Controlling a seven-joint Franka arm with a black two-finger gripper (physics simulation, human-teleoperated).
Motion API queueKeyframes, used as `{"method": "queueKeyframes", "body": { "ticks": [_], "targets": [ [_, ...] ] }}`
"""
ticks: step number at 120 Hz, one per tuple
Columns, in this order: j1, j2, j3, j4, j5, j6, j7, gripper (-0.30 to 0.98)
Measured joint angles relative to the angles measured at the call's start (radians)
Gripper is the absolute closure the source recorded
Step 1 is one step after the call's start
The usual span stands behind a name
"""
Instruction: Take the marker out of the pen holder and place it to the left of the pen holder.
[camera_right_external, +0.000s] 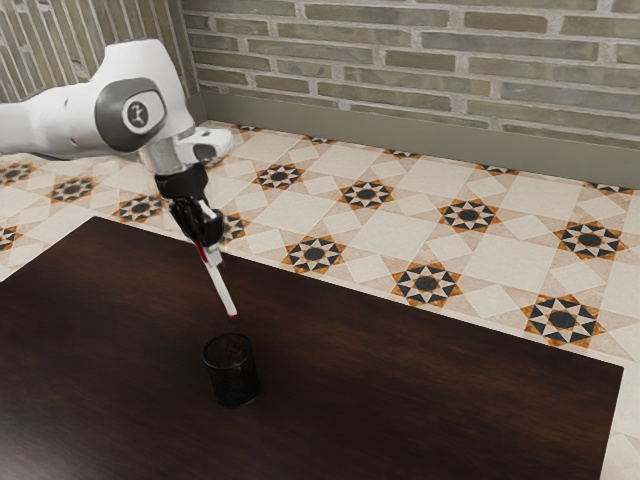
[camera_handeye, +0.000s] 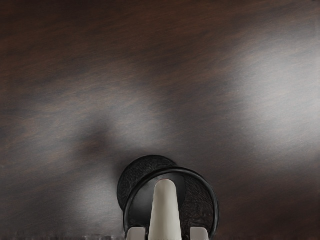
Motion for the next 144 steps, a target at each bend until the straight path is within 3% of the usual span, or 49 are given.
{"method": "queueKeyframes", "body": {
  "ticks": [16,29,45,95,144],
  "targets": [
    [-0.025,0.008,0.034,0.128,0.119,-0.191,-0.02,0.77],
    [-0.012,0.129,0.052,0.232,0.224,-0.384,-0.056,0.77],
    [0.036,0.277,0.086,0.297,0.284,-0.545,-0.093,0.78],
    [0.04,0.612,0.111,0.463,0.314,-0.71,-0.162,0.77],
    [0.04,0.748,0.111,0.53,0.311,-0.679,-0.147,0.77]
  ]
}}
